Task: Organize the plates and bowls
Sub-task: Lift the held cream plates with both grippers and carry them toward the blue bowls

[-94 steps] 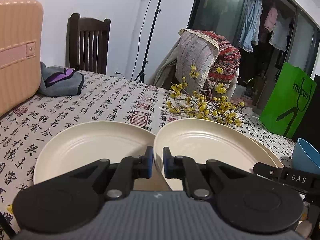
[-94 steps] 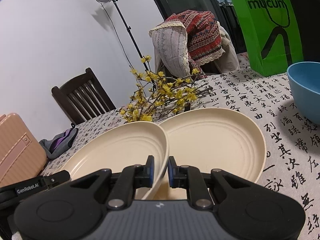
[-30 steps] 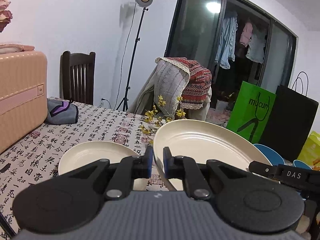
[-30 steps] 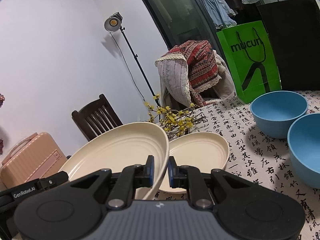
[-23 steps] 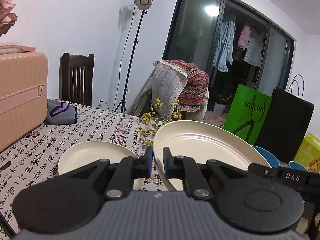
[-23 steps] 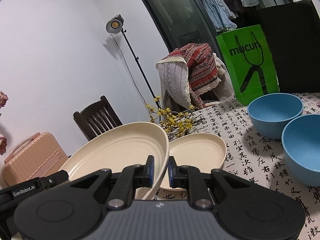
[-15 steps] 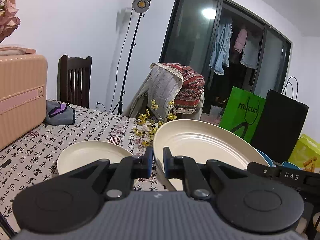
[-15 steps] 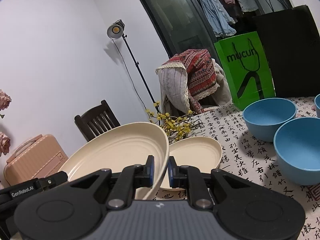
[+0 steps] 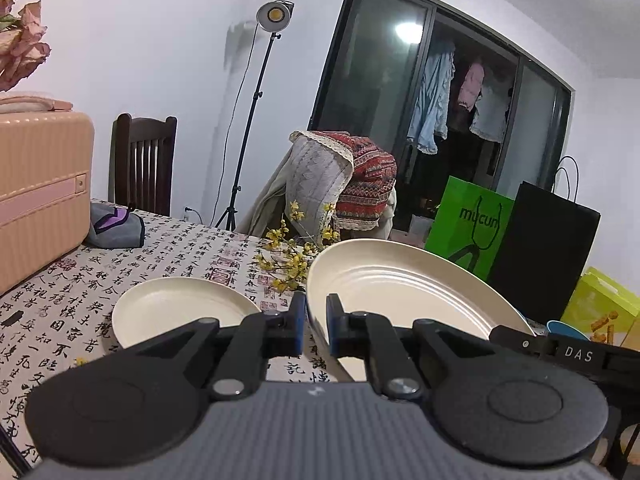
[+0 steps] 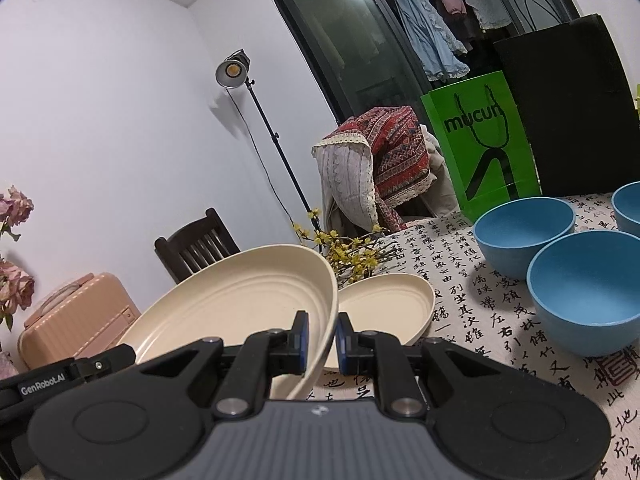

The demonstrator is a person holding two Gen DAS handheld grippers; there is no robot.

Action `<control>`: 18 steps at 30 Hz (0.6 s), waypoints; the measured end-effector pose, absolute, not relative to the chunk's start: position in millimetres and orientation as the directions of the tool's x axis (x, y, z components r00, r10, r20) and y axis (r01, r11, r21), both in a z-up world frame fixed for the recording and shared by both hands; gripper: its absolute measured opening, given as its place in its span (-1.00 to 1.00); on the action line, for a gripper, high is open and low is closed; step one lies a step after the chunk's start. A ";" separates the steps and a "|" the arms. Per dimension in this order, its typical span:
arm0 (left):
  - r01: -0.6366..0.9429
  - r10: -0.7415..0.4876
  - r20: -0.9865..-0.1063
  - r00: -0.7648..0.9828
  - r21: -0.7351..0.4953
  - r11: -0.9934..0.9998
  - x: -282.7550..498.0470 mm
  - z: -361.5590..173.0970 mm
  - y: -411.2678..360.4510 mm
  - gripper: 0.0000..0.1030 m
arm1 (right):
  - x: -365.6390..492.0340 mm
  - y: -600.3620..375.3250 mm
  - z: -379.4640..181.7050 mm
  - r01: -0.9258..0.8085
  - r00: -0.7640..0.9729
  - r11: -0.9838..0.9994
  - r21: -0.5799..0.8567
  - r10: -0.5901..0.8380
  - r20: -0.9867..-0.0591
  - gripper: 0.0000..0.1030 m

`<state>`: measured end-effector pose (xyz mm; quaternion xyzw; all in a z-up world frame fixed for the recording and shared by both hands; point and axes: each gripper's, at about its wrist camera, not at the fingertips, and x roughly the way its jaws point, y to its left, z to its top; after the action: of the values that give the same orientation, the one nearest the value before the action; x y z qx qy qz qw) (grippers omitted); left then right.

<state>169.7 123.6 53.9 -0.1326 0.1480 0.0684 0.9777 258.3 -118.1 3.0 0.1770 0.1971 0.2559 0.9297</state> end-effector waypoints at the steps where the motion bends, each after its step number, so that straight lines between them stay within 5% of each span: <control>1: -0.170 0.091 -0.308 0.947 -0.241 0.956 168.6 53.3 123.3 -0.79 | 257.0 -119.1 2.2 -0.406 0.791 0.806 0.432 0.546 -0.276 -0.73; 18: -0.143 0.065 -0.309 0.949 -0.240 0.960 155.1 44.7 110.9 -0.79 | 234.6 -137.3 -2.7 -0.399 0.810 0.819 0.413 0.526 -0.261 -0.73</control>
<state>155.1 110.9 44.7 -0.1306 0.1506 0.0532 0.9785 234.6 -137.3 -2.7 0.1721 0.1847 0.2471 0.9355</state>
